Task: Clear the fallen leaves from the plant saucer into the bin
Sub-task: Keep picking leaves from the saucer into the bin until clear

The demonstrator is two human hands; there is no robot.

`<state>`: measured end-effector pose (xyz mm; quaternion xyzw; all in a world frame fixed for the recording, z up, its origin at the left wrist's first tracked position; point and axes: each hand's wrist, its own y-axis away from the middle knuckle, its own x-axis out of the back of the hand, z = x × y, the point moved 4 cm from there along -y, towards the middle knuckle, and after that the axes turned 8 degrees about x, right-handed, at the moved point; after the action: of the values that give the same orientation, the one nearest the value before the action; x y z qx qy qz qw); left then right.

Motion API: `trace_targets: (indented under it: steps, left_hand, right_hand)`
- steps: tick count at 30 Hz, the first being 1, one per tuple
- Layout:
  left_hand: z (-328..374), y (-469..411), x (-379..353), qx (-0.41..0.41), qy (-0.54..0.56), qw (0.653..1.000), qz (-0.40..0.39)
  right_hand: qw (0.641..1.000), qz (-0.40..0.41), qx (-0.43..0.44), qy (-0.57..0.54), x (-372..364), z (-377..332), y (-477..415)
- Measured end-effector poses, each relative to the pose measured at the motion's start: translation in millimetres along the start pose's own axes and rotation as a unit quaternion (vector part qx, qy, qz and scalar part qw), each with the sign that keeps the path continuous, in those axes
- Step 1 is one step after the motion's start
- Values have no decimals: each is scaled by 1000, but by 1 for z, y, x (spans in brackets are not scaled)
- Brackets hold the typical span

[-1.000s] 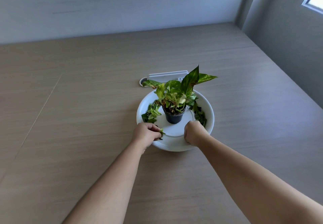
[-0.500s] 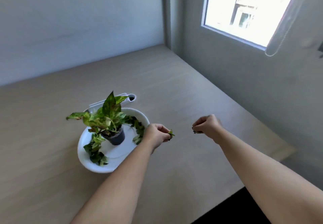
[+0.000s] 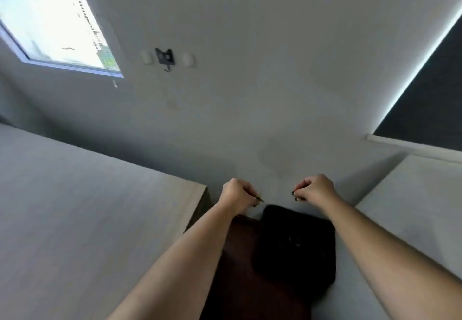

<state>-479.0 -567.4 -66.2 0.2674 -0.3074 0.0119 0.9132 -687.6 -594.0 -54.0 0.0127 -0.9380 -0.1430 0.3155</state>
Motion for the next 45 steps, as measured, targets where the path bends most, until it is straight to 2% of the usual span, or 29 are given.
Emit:
trace_targets:
  steps: [4,8,14,17,19,23,29,34,37,40,45]
  left_hand:
    - [14,-32,-70,0,-40,997,-68]
    - [-4,-70,-118,37,-54,992,-108]
    - [-48,-171,-210,75,-59,987,-127]
    - [-67,-203,-253,62,-89,977,-182]
    - [-76,-212,-265,58,-128,970,-200]
    - [-77,-217,-262,50,-155,967,-198]
    - [-28,-162,-192,27,-164,974,-156]
    - [26,-96,-67,-3,-129,991,-35]
    - [36,-56,19,-6,-99,994,53]
    - [21,-12,96,9,-64,987,145]
    - [-61,75,187,62,-26,963,259]
  right_hand:
    - [998,7,-69,4,13,69,-11]
    - [993,19,-117,-5,-2,116,-27]
    - [983,52,-176,-13,-56,223,-92]
    - [980,36,-194,-30,-87,271,-115]
    - [980,17,-196,-16,-96,286,-122]
    - [981,28,-190,9,-90,290,-127]
    - [990,2,-140,28,-59,203,-107]
    - [998,-23,-3,66,-34,60,-83]
    - [992,-36,96,78,-33,-34,-63]
    - [976,-66,189,80,-58,-119,-36]
    - [927,-168,323,89,-157,-213,44]
